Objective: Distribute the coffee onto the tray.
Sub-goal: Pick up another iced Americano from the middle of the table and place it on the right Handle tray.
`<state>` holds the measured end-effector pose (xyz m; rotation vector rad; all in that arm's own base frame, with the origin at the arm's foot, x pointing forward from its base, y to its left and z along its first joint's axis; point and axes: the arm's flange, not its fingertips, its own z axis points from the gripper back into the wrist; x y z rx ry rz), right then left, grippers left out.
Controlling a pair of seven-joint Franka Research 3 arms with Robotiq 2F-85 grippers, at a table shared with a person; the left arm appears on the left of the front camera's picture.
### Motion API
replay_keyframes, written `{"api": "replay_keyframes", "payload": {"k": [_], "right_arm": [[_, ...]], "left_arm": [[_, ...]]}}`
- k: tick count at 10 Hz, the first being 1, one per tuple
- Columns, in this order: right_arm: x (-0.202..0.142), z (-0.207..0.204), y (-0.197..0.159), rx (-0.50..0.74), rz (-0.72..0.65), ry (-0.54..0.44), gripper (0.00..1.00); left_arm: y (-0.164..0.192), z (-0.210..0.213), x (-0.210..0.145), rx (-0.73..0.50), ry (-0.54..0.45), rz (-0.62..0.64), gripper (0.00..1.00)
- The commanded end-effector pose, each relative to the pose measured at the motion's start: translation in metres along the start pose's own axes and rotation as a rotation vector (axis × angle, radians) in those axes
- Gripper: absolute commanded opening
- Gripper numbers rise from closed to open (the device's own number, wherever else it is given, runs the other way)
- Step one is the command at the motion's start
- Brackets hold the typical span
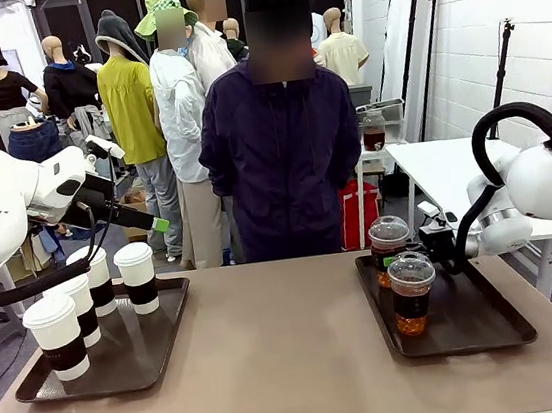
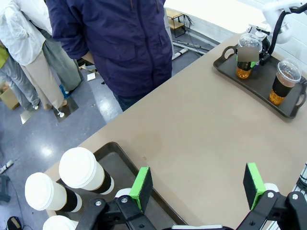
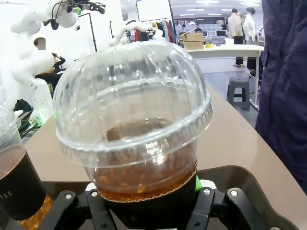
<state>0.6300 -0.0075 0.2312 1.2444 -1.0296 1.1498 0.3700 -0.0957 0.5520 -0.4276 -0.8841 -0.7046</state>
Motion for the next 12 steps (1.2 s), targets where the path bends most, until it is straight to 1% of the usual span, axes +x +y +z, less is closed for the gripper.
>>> {"api": "replay_keyframes", "payload": {"k": [1,6,8,12], "right_arm": [[0.0,0.001,0.003,0.013,0.007,-0.012,0.61],[-0.01,0.002,0.001,-0.007,-0.031,-0.015,0.61],[-0.008,0.002,0.002,-0.005,-0.061,-0.011,1.0],[-0.004,0.016,0.013,-0.053,-0.082,-0.002,1.0]], "left_arm": [[0.001,0.0,-0.001,-0.001,0.001,0.003,1.0],[0.001,0.0,-0.001,-0.001,0.001,0.003,1.0],[0.001,0.0,-0.001,-0.001,0.001,0.003,1.0],[0.001,0.0,-0.001,-0.001,0.001,0.003,1.0]]}}
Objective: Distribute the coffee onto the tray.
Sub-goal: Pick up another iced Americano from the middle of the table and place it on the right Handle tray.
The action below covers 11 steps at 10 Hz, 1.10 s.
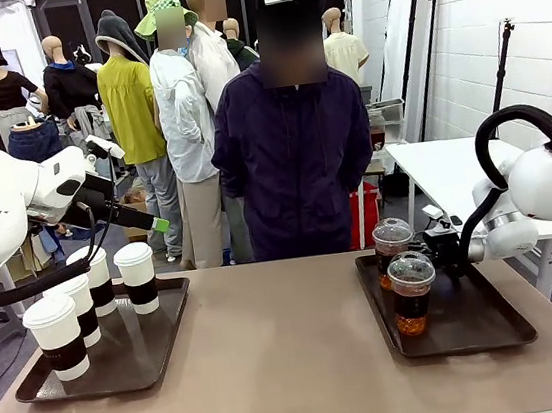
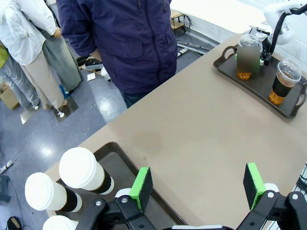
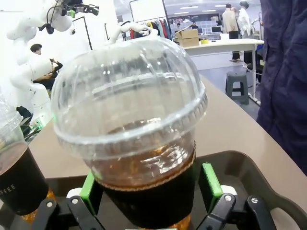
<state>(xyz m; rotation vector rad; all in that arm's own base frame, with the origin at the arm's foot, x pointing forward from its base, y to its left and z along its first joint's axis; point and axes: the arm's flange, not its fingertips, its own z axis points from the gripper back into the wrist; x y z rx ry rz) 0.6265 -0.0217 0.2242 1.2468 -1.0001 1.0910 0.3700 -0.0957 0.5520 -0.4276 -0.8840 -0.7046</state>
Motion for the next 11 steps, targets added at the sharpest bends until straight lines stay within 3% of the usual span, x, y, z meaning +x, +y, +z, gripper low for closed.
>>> {"api": "replay_keyframes", "payload": {"k": [1,7,8,11], "right_arm": [[0.003,0.009,0.015,-0.046,-0.033,0.003,1.0],[0.002,0.035,0.051,-0.144,-0.055,0.048,1.0],[-0.003,0.042,0.035,-0.09,-0.051,0.01,1.0],[-0.003,0.042,0.035,-0.09,-0.051,0.01,1.0]], "left_arm": [[0.001,0.0,-0.001,-0.001,0.001,0.003,1.0],[0.001,0.0,-0.001,-0.001,0.001,0.003,1.0],[0.001,0.0,-0.001,-0.001,0.001,0.003,1.0],[0.001,0.0,-0.001,-0.001,0.001,0.003,1.0]]}}
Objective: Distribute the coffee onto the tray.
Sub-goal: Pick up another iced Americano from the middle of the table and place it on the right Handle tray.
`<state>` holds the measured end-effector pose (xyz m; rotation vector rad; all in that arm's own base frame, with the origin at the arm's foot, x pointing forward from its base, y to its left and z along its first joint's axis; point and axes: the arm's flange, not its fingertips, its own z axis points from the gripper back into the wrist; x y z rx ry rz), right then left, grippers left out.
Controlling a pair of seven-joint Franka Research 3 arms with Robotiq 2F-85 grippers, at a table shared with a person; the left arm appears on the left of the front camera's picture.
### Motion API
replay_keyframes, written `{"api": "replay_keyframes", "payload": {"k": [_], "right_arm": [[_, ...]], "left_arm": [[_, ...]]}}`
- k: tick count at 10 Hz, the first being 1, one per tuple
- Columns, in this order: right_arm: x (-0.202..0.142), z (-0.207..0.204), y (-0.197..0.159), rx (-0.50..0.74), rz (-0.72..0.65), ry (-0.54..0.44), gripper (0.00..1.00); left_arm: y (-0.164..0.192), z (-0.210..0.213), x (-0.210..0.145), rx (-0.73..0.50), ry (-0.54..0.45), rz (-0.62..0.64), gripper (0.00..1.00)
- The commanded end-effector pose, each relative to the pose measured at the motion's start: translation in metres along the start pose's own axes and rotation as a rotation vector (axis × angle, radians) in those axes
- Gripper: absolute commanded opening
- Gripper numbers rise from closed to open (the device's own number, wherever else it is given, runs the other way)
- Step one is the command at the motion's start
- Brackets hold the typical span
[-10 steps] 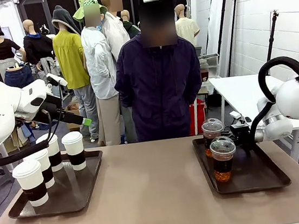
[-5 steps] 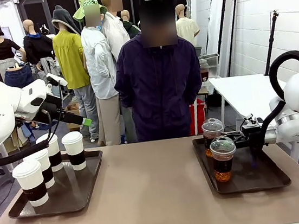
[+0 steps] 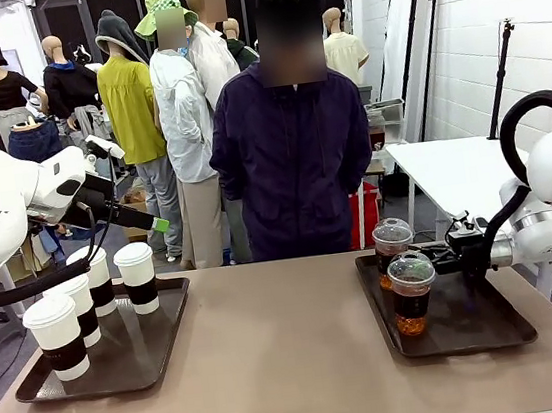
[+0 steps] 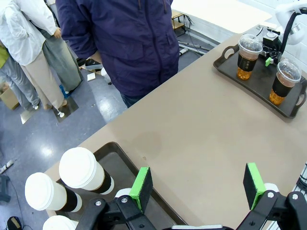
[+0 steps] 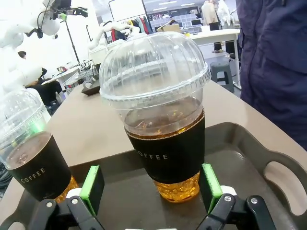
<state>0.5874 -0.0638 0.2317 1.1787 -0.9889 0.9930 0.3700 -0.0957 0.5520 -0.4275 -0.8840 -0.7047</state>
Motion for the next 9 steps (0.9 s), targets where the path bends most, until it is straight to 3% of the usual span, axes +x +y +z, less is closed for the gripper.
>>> {"api": "replay_keyframes", "payload": {"k": [1,9], "right_arm": [[0.0015,-0.0004,-0.004,0.009,0.007,-0.005,1.0],[0.0015,-0.0004,-0.004,0.009,0.007,-0.005,1.0]], "left_arm": [[0.0011,0.0003,-0.0007,-0.001,0.001,0.003,1.0],[0.0011,0.0003,-0.0007,-0.001,0.001,0.003,1.0]]}}
